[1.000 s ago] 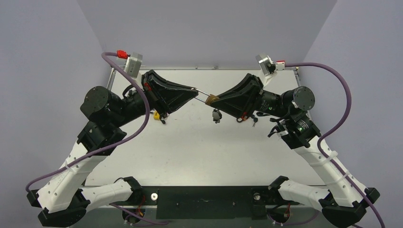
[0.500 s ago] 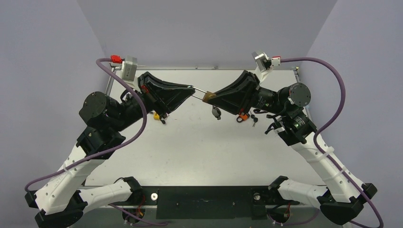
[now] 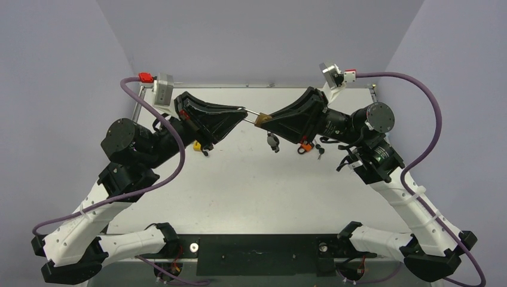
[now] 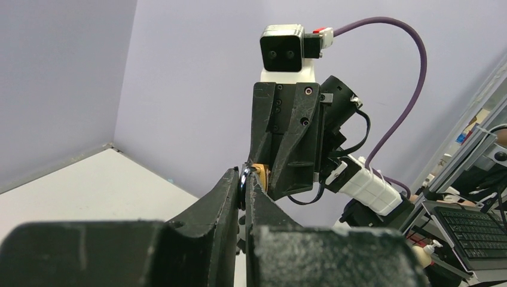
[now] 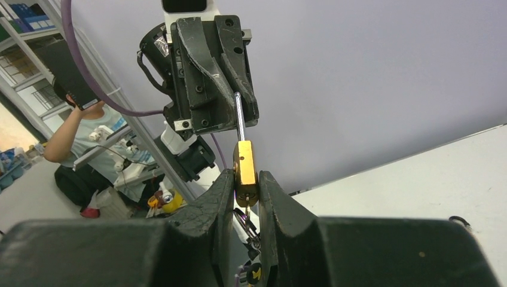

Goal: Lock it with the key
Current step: Lock the lock.

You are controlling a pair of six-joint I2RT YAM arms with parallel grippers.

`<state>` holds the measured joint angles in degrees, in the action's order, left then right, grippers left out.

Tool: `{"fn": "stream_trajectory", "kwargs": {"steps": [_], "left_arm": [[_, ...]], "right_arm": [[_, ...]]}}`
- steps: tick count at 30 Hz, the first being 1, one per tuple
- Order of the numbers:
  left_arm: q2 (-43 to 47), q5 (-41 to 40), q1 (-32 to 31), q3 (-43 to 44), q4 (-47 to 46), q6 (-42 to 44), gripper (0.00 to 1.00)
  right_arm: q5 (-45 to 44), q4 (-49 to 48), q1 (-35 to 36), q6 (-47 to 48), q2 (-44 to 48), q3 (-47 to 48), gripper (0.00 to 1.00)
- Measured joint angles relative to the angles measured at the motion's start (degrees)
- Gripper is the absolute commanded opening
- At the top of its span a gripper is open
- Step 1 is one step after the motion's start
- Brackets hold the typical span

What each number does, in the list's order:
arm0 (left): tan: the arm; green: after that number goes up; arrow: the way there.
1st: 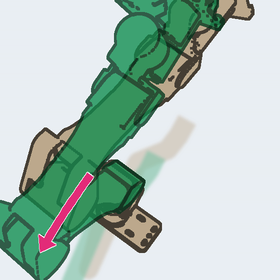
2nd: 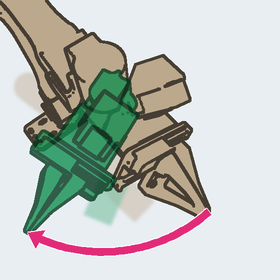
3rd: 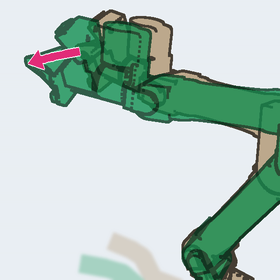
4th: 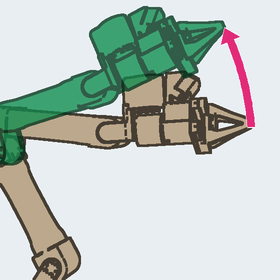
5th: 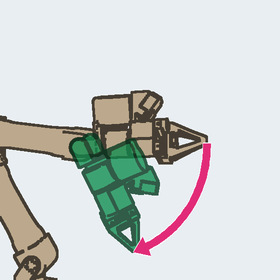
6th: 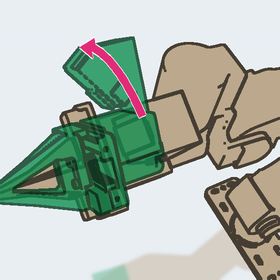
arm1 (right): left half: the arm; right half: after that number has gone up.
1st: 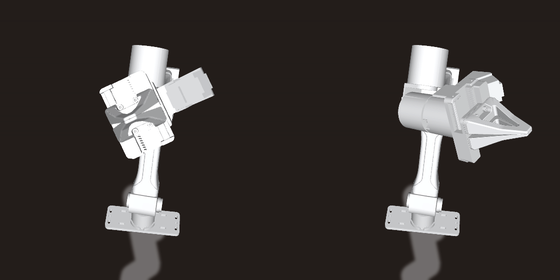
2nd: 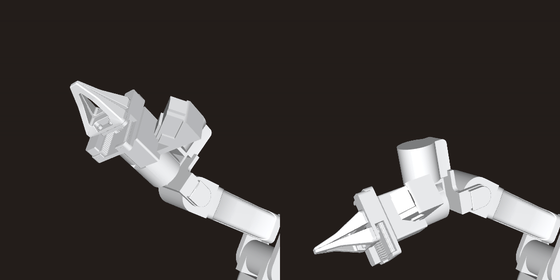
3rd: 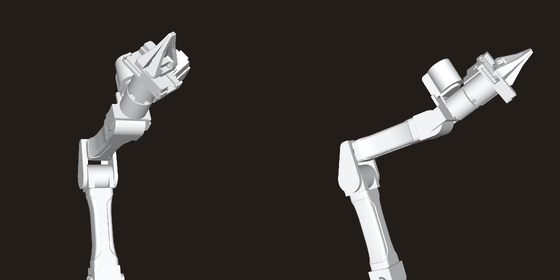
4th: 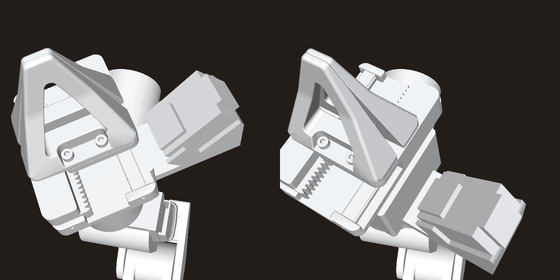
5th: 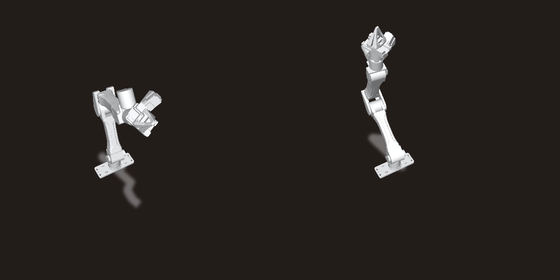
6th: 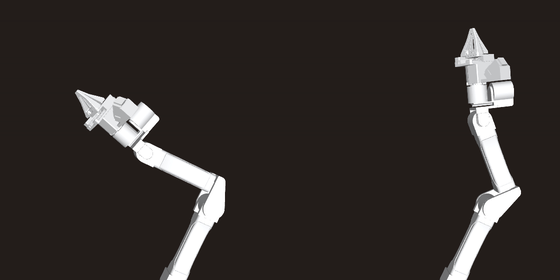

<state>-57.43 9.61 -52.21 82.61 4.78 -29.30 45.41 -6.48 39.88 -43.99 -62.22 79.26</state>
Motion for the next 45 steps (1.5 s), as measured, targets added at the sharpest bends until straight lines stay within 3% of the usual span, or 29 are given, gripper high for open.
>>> {"fn": "stream_trajectory", "kwargs": {"steps": [11,13,14,16,20,23,32,36,45], "left_arm": [[-0.1,-3.0,-2.2,-0.7,-1.5,0.2,0.00],[0.0,-3.9,-2.2,-1.0,-1.1,0.2,0.00],[0.0,-4.5,-2.2,-1.0,-0.7,0.1,0.00],[0.1,-5.0,-2.0,-1.0,0.0,-0.3,0.00],[-0.6,-3.0,-0.4,-2.4,5.0,-1.1,0.00],[-2.1,-2.4,3.0,-3.4,8.9,-1.6,0.00],[-3.2,0.6,6.8,-4.5,13.7,-1.8,0.00],[-3.2,3.1,7.0,-4.5,13.9,-1.8,0.00],[-3.2,11.7,7.4,-2.8,13.8,-1.5,0.00]], "right_arm": [[-2.5,8.0,1.0,6.1,-0.6,4.0,0.00],[-3.1,8.8,1.0,7.1,-0.6,4.0,0.13],[-3.4,9.3,1.0,7.5,-0.5,4.0,0.27],[-3.9,9.7,0.8,8.5,-0.3,3.7,0.45],[-4.8,8.6,-0.7,9.6,0.5,0.3,0.65],[-4.6,8.5,-3.8,10.1,2.0,-3.4,0.71],[-2.3,6.8,-10.1,9.8,8.5,-12.0,0.72],[0.2,6.1,-11.5,10.0,8.9,-14.9,0.63],[6.5,5.7,-11.7,9.9,8.0,-18.8,0.53]]}}
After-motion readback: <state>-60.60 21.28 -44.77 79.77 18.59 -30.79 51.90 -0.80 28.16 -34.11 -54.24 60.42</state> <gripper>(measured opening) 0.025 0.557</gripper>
